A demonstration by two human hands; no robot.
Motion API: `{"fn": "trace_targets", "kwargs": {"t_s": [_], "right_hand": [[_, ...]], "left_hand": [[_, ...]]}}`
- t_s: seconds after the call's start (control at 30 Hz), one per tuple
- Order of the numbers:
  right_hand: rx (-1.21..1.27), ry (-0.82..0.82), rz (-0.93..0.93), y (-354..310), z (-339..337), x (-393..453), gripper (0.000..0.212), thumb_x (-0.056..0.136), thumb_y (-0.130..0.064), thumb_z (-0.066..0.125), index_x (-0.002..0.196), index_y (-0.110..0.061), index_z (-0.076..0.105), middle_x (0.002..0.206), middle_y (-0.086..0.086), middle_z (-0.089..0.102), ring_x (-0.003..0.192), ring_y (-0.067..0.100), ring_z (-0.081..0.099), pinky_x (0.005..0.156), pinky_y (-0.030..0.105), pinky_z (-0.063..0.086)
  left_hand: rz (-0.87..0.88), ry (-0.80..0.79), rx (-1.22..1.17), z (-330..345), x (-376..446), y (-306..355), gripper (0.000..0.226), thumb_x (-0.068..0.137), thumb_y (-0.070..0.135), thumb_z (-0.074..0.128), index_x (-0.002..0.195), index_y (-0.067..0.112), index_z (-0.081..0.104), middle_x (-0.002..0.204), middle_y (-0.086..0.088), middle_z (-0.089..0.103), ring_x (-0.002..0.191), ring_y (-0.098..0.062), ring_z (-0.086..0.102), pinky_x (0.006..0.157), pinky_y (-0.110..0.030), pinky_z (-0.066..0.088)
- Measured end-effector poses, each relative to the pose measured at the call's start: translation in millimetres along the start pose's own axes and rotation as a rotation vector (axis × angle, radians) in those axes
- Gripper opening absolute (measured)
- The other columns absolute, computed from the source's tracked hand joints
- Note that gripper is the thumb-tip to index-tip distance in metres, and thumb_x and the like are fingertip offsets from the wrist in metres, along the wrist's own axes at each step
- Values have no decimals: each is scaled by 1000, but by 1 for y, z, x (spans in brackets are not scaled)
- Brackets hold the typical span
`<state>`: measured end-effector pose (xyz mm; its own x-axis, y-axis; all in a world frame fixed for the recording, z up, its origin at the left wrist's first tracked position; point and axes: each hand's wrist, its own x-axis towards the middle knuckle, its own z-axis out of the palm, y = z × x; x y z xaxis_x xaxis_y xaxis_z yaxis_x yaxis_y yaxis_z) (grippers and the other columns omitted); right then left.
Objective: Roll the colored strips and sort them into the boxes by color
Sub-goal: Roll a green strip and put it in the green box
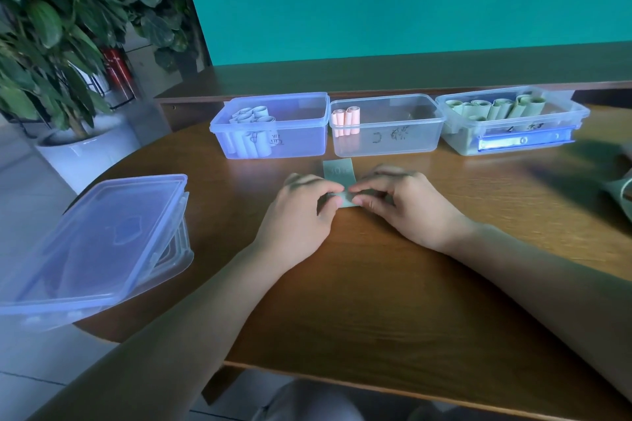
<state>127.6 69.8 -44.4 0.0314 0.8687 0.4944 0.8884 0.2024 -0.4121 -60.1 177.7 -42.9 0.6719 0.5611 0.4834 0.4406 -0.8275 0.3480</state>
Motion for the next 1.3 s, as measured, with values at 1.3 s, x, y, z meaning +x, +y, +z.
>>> {"fn": "trace_targets", "kwargs": {"t_s": [1.3], "right_hand": [[-118,-8,117,26,10,38,38,96,-35,68,134,-35,63,129,-11,62,80,3,55,75,34,53]], "left_hand": [[2,25,27,12,38,-8,33,98,27,60,130,21,63,126,4,59,119,-12,49,94,-19,38]]}}
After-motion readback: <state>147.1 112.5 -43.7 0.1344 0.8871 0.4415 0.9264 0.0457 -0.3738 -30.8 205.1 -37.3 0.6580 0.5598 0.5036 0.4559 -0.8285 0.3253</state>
